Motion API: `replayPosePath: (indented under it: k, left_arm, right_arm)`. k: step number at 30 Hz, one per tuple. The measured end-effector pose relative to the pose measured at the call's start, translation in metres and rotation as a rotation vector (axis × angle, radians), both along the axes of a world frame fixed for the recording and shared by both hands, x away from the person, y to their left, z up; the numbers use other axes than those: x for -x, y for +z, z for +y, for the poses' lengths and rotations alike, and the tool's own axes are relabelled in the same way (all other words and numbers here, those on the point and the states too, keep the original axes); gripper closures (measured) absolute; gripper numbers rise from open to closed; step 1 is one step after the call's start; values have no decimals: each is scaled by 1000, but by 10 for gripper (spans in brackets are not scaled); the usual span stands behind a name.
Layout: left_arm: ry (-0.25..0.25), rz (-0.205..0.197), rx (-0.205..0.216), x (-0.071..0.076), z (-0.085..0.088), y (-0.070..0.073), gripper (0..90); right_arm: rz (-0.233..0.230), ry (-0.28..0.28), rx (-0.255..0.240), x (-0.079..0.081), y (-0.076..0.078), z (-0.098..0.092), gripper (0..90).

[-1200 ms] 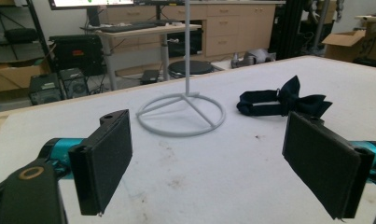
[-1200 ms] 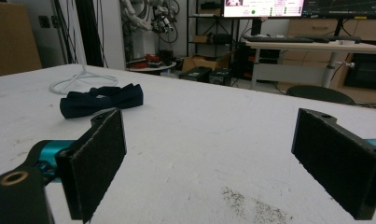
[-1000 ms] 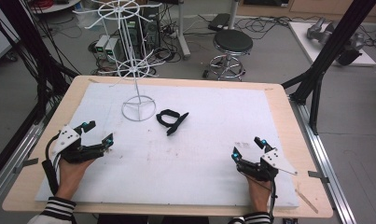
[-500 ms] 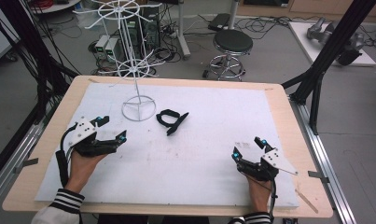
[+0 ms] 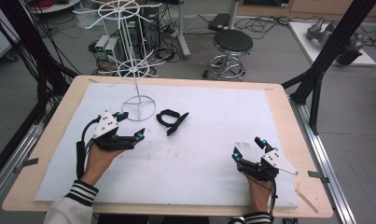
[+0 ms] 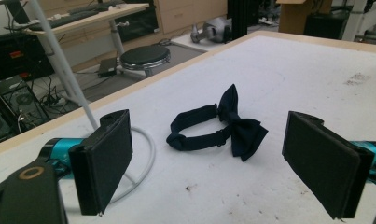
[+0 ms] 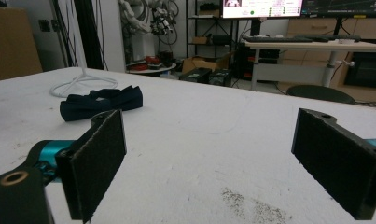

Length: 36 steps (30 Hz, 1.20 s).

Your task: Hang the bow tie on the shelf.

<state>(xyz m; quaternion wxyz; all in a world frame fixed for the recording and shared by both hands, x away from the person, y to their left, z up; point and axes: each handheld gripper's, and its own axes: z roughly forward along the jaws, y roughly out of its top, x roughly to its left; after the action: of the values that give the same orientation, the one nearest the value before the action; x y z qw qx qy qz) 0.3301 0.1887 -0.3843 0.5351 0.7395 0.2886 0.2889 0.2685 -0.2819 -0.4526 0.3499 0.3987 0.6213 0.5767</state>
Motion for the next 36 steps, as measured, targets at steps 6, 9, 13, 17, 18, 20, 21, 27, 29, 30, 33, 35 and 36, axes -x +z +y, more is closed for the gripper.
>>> replayPosePath:
  k: [6,9,13,17,18,20,21,27,29,30,33,35,36]
  left_arm:
    - [-5,28,-33,-8,-14,-1,164]
    - [-9,43,-51,-13,-20,-2,164]
    - [-9,65,-73,-19,-29,-2,164]
    - [-12,83,-107,-25,-38,-2,164]
    - [-12,89,-107,-26,-41,-2,164]
    - [-17,94,-123,-29,-45,-3,165]
    - [-15,100,-132,-30,-48,-4,165]
    - [-13,135,-177,-36,-58,-6,165]
    - [-14,143,-186,-38,-62,-6,165]
    - [-15,152,-197,-40,-63,-5,166]
    - [-15,168,-214,-44,-69,-5,168]
    - [-11,182,-226,-46,-73,-5,169]
    - [-11,187,-229,-48,-75,-6,169]
  right_arm:
    - [-1,1,-2,0,0,-1,91]
    - [-4,1,-3,0,0,-1,91]
    - [0,-1,-5,0,0,-1,91]
    - [0,0,-6,0,0,-1,91]
    - [-3,-1,-6,0,0,-1,91]
    - [-1,-1,-7,0,0,-1,91]
    - [-4,0,-6,0,0,-1,91]
    - [-2,-1,-8,0,0,-1,91]
    - [-4,-2,-8,0,0,-1,91]
    - [-4,-2,-7,0,0,-1,91]
    - [-5,-1,-4,0,0,-1,91]
    - [-5,-2,-6,0,0,-1,91]
    - [-5,-2,-5,0,0,-1,91]
